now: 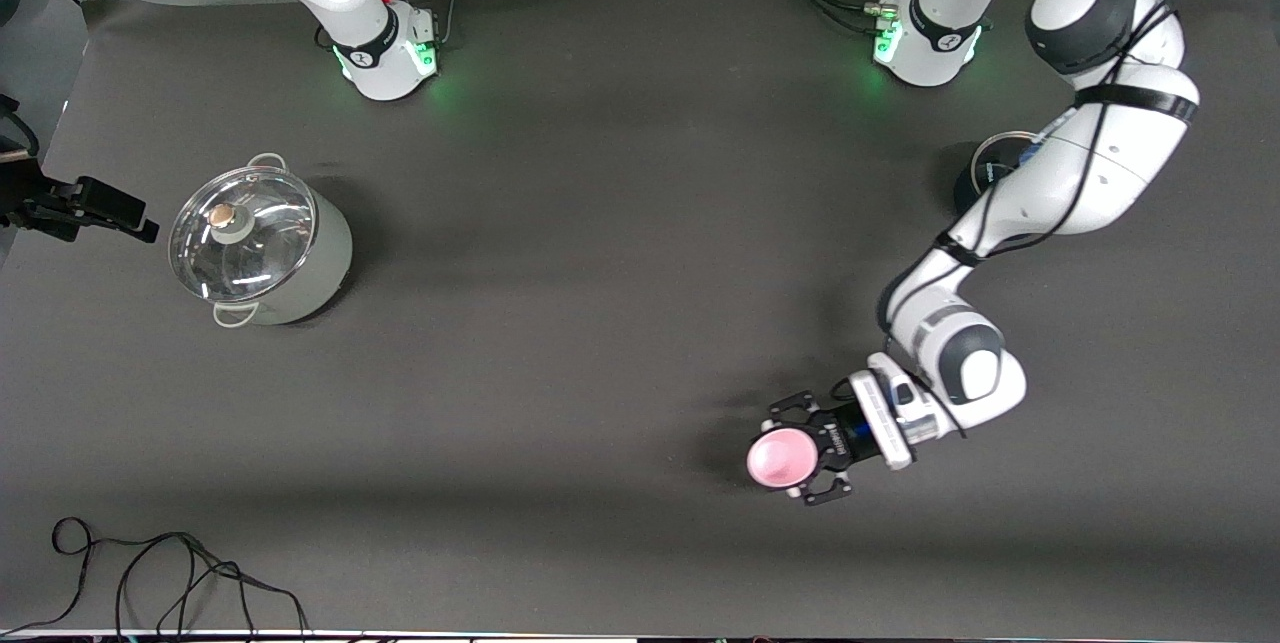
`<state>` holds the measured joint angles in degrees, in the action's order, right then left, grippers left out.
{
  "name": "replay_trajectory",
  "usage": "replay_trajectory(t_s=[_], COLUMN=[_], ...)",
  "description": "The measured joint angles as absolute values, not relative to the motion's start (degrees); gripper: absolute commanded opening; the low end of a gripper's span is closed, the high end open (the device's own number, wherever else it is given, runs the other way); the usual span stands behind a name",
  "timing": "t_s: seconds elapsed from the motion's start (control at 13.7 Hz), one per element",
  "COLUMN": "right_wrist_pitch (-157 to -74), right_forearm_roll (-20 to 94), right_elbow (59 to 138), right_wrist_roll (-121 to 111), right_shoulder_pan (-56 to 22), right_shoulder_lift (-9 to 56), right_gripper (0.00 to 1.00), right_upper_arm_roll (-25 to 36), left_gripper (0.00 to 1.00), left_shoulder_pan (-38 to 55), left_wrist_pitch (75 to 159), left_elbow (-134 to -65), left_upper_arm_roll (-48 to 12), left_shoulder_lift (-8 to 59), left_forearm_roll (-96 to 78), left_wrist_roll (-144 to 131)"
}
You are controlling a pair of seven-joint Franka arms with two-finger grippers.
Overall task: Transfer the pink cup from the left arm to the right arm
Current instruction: 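Carry the pink cup with the left gripper toward the table middle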
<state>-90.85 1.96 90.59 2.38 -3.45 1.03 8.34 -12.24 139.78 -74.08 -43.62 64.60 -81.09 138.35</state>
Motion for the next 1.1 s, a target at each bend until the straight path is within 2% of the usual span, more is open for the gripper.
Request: replay_trajectory(t_s=[0.22, 0.37, 0.8, 1.1], right_wrist_pitch=[-89.23, -87.59, -86.67, -86.35], right_forearm_roll=[1.96, 1.96, 2.03, 2.10], right_elbow=[89.49, 88.40, 85.77, 84.63], right_wrist_roll=[14.90, 25.13, 51.56, 62.13], right_shoulder_pan=[-3.46, -3.58, -6.66, -11.19], right_shoulder_lift=[0.49, -0.03, -0.32, -0.32], right_gripper=[1.00, 1.00, 1.00, 1.00], right_upper_arm_roll=[8.20, 7.91, 7.63, 7.45], left_gripper=[0.00, 0.00, 0.00, 0.00], left_shoulder_pan=[-7.31, -1.76, 17.76, 23.05], left_wrist_pitch=[156.15, 165.37, 183.81, 188.97], left_elbow=[-69.70, -65.64, -50.66, -48.14], left_upper_arm_roll=[-52.18, -55.19, -55.46, -55.38], left_shoulder_lift=[64.39, 63.95, 62.63, 60.88], left_forearm_roll=[-81.08, -81.08, -80.38, -80.33], left_wrist_roll=[133.28, 129.08, 115.88, 114.86])
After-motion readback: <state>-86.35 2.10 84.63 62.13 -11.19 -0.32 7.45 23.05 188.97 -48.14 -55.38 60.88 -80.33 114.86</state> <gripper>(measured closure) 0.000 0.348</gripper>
